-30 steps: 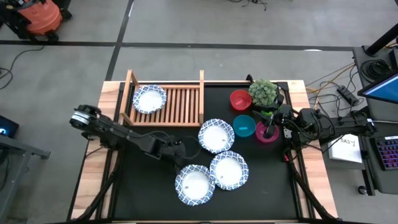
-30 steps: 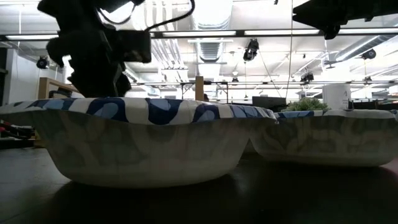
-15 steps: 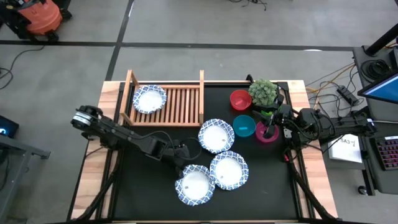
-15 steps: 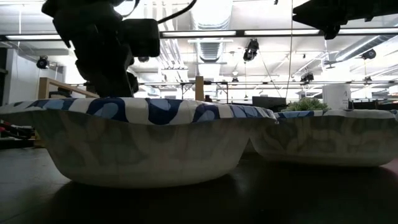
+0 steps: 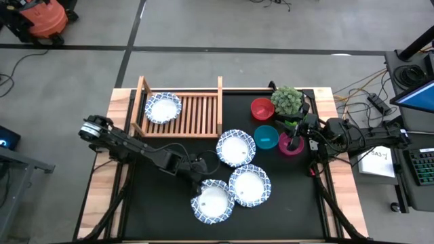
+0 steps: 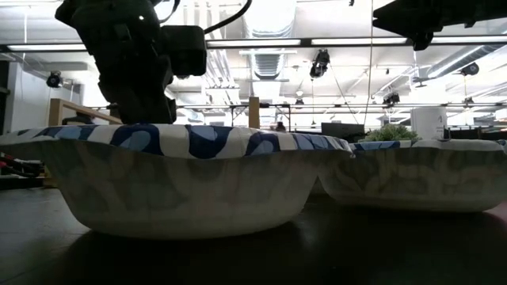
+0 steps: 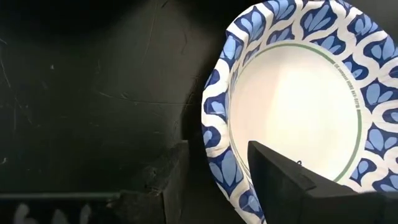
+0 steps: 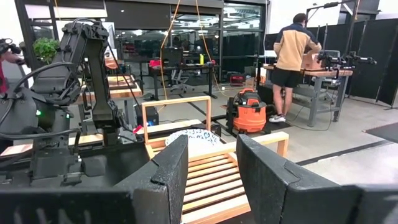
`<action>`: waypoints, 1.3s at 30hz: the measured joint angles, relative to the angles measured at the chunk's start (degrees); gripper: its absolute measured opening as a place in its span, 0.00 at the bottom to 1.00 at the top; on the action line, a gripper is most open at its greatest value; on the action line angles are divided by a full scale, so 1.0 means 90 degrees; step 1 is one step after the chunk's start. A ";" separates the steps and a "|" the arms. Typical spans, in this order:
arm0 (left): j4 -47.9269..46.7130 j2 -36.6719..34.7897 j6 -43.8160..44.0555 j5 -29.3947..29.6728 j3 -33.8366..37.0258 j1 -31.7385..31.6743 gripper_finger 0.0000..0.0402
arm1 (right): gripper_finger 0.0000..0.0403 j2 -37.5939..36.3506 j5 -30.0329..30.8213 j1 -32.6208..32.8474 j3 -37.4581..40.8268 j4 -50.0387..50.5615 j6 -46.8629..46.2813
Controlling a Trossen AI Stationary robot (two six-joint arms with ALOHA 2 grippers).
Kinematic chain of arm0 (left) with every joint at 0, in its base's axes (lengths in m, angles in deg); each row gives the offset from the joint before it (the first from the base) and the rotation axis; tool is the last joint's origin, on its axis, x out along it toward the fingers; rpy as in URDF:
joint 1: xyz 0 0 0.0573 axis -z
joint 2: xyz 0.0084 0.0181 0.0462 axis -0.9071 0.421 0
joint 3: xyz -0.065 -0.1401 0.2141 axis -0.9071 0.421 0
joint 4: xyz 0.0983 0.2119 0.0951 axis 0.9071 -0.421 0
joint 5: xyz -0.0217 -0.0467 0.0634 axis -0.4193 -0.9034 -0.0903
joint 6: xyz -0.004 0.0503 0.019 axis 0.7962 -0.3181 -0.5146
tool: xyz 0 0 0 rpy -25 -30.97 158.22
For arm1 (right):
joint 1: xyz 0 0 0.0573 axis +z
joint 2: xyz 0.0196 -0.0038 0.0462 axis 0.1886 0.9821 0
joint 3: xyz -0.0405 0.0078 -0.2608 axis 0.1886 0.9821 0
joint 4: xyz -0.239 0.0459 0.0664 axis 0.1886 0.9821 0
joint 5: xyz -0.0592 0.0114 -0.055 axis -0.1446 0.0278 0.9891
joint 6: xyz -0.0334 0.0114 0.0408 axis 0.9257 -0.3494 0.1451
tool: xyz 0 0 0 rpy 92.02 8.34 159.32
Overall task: Place and stack plates onto a shelf
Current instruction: Stack the bottom center white and blue plate on top of the white and blue plate
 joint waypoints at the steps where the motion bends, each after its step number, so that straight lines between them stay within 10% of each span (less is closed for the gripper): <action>1: 0.0055 0.0000 0.0010 0.0001 0.0042 0.0000 0.36 | 0.31 0.0000 0.0000 0.0000 0.0000 0.0000 0.0000; 23: 0.0767 -0.0202 0.0269 -0.0215 0.0590 -0.0007 0.01 | 0.31 0.0000 0.0000 0.0000 0.0000 0.0002 0.0002; 39: -0.2837 -0.3612 -0.0546 0.0480 0.0318 -0.1604 0.00 | 0.31 0.0000 0.0000 0.0000 0.0000 0.0002 0.0000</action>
